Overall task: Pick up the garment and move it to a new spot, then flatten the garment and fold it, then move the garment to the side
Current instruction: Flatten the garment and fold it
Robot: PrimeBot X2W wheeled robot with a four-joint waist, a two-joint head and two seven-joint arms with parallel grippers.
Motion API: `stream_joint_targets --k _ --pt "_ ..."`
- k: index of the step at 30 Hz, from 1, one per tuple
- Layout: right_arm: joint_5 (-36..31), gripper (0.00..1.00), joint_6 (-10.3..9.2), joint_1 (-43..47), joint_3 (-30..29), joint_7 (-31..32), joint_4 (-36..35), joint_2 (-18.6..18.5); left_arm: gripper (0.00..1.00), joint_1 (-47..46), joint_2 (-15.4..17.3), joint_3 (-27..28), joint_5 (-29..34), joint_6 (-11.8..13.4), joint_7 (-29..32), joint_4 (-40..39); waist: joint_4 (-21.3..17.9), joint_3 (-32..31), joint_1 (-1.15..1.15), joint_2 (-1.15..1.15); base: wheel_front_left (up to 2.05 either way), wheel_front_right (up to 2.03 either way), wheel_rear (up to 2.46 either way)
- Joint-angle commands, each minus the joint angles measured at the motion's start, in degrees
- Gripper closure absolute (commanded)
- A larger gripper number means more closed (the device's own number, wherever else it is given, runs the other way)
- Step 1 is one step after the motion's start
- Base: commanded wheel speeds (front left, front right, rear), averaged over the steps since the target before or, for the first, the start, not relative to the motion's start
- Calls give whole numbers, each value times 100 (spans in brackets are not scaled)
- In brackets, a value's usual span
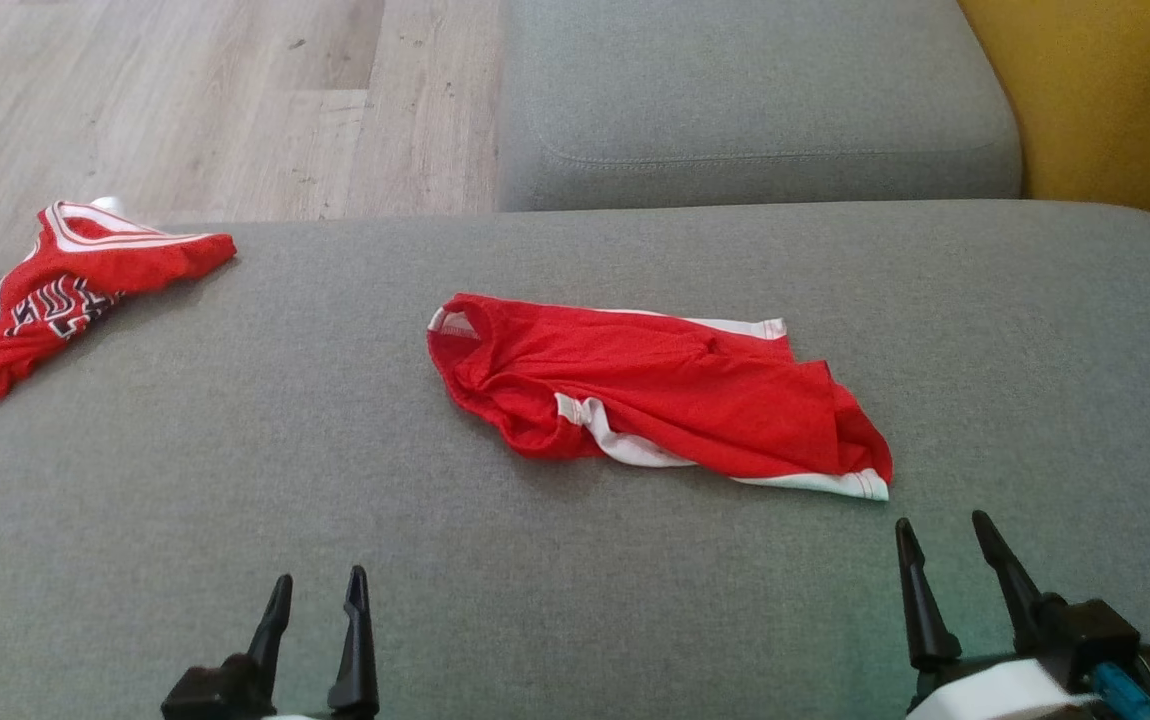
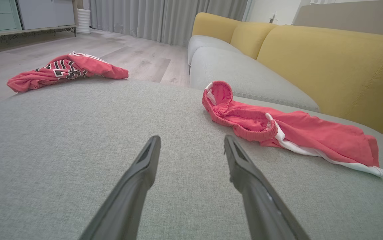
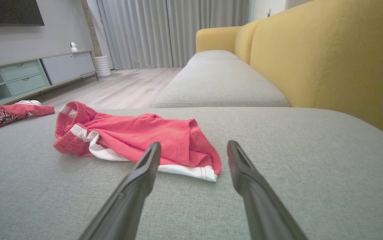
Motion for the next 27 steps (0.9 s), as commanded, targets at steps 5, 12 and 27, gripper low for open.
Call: stream_joint_targets --k 5,12,27 --pt "-18 0 44 -278 119 -78 -99 -40 0 -177 141 208 -10 37 12 -197 22 2 0 0 0 0 0" --pt "-3 0 44 -316 124 -88 -58 -40 0 -202 169 173 7 74 60 -225 30 22 0 0 0 0 0" --pt "-240 0 44 -700 175 112 -245 -40 0 -2080 -266 -728 539 -202 1338 58 -148 607 0 0 0 0 0"
